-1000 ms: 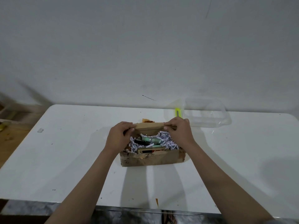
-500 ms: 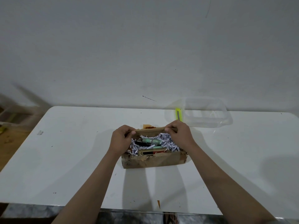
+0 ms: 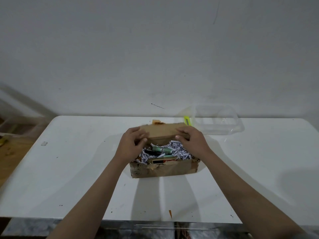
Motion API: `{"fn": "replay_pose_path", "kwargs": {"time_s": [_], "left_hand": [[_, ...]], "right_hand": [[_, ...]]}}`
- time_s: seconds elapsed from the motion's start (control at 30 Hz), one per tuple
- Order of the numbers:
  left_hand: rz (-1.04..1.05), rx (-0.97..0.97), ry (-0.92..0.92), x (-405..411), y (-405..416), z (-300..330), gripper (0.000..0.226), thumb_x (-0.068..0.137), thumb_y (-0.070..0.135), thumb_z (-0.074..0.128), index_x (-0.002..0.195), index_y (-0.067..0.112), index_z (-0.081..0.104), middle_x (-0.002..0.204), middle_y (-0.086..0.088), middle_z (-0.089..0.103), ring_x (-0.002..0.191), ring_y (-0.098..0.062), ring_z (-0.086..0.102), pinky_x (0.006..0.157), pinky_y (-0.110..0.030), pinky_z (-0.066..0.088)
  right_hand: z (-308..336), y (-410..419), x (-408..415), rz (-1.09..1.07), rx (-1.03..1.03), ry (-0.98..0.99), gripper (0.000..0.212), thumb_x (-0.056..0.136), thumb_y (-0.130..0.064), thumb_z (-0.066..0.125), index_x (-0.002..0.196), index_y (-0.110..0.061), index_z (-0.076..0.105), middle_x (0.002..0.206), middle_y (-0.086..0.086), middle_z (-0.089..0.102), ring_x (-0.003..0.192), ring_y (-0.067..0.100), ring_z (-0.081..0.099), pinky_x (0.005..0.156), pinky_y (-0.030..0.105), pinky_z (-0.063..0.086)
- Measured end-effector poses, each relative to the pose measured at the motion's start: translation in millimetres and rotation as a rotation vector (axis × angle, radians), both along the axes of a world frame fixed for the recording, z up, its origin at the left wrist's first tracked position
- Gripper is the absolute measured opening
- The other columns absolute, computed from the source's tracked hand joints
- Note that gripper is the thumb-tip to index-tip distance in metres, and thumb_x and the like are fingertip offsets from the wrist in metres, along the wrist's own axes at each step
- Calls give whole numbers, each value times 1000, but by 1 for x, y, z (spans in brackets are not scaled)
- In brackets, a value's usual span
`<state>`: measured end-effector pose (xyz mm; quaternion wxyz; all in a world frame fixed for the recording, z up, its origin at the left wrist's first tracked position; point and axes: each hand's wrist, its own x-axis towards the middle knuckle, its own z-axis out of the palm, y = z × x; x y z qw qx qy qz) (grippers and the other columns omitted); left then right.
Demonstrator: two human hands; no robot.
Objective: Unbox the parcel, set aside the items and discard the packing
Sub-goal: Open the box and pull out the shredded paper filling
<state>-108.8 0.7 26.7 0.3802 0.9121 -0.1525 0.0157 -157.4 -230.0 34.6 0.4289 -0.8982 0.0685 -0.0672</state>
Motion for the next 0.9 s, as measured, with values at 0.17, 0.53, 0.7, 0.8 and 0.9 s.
{"fn": "replay_pose_path", "kwargs": {"time_s": [0.17, 0.53, 0.7, 0.8, 0.9], "left_hand": [[-45, -73, -76, -21, 1, 17, 21, 85, 18, 67, 105, 16, 68, 104, 3, 62, 90, 5, 58, 78, -5, 44], [-226, 329, 274, -18, -4, 27, 49, 83, 29, 69, 128, 20, 54, 125, -1, 60, 113, -17, 54, 84, -21, 40], [-218, 290, 595, -11, -15, 30, 47, 92, 30, 57, 137, 19, 43, 133, -4, 52, 118, -20, 51, 93, -27, 42], [-164, 288, 678, -7, -19, 31, 42, 97, 34, 45, 136, 18, 44, 132, -7, 51, 114, -23, 50, 95, -33, 43], [-153, 336, 715, -4, -28, 34, 38, 100, 33, 36, 134, 18, 44, 134, -9, 48, 115, -23, 45, 95, -33, 38]], "right_hand": [[18, 1, -20, 16, -109, -112, 31, 83, -13, 68, 114, -10, 66, 115, 3, 64, 100, 10, 57, 87, 17, 40], [32, 5, -9, 246, -446, 342, 53, 70, -30, 80, 115, -14, 58, 114, 5, 62, 101, 23, 57, 82, 37, 51], [24, 17, -2, 283, -481, 374, 58, 64, -48, 79, 107, -16, 57, 103, 1, 62, 92, 20, 57, 68, 30, 45], [17, 21, -2, 269, -442, 413, 55, 69, -49, 75, 110, -17, 57, 104, 1, 63, 93, 19, 59, 73, 30, 49], [17, 24, -1, 278, -507, 494, 47, 80, -45, 68, 110, -11, 56, 107, 7, 63, 92, 21, 58, 72, 30, 46]]}}
